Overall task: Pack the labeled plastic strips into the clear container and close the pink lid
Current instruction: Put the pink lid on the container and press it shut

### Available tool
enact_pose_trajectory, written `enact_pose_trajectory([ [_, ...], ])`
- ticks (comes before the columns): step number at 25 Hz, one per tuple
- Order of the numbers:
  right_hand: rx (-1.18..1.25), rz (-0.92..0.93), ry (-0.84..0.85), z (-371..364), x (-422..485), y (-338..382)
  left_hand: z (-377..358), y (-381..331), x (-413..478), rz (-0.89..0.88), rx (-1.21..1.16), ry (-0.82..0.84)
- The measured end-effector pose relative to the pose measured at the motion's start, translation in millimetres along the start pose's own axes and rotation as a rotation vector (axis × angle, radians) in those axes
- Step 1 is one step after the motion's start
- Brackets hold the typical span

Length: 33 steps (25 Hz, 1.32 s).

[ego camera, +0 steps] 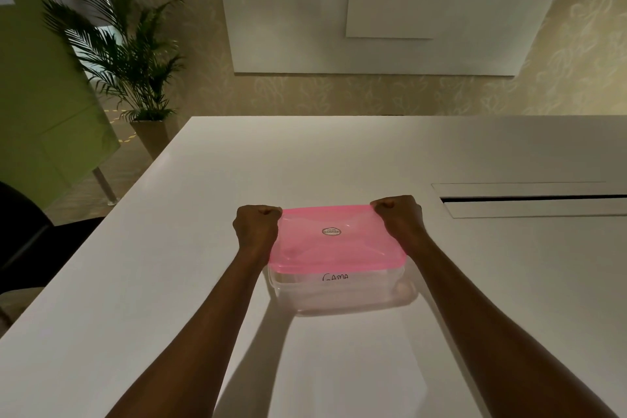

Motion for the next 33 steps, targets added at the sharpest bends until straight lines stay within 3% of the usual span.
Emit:
enact_pose_trajectory([
  [9,0.076,-0.002,0.011,-6,1,-9,-2,12,5,-0.009,-0.005,0.004],
  [17,0.614,-0.271,0.161,0,-4,-17,-8,22,5,-0.002,-0.014,0.025],
  [20,0.510,-0.355,0.224,5,-6,-13,-6,22,6,0.122,-0.113,0.075],
  [23,0.550,-0.371,0.160,2,-6,-11,-3,20,10,0.136,-0.105,0.145],
  [26,0.454,-0.313,0.170,1,-6,-13,-2,19,10,-0.011,0.081,0.173],
  [30,0.334,-0.254,0.225,6,0,-14,-16,3,5,-0.355,0.519,0.136],
  [33,0.270,-0.270,0.233,9,5,-17,-40,-15,-1,-0.593,0.771,0.231],
])
Point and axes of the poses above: each hand's wrist, its own x-axis towards the middle knuckle, its own z-axis out of the back of the hand, y = z × x, the point moved 1 cm from there along x, towards the middle knuckle, and after that the axes turned 10 degrees about x, right-handed, at the moved point
